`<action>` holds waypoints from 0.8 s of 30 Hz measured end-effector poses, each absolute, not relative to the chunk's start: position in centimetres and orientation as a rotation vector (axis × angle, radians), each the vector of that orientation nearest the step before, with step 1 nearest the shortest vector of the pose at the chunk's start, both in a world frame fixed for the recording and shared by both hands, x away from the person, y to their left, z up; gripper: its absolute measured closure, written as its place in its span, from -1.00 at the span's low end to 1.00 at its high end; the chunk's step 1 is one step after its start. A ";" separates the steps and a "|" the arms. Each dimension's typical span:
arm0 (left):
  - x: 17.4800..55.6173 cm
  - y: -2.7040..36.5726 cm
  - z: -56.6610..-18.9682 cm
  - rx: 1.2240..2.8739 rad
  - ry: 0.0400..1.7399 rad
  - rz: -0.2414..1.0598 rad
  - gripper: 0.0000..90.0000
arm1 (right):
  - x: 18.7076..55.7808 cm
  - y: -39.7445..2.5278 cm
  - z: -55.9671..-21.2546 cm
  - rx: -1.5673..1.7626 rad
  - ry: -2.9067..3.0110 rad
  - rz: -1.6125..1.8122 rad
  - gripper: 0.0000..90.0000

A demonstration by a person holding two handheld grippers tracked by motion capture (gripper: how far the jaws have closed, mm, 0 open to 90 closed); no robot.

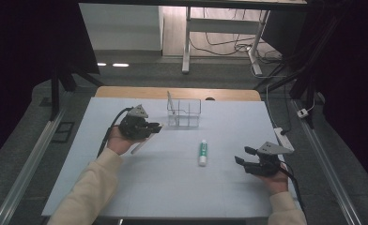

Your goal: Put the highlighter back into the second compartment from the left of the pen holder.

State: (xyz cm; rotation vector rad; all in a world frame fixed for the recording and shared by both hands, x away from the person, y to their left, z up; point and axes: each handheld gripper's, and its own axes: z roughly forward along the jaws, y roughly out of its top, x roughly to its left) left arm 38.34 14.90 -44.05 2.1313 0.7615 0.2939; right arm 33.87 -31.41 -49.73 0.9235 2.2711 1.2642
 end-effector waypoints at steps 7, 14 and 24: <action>38.5 14.8 -43.2 2.092 0.761 0.304 0.75 | 33.9 -31.5 -49.8 0.928 2.260 1.269 -0.17; 38.9 14.5 -42.5 2.065 0.768 0.297 0.75 | 33.9 -31.6 -49.8 0.928 2.260 1.262 -0.17; 39.6 14.1 -41.8 2.032 0.772 0.291 0.75 | 34.0 -31.7 -49.9 0.939 2.255 1.257 -0.17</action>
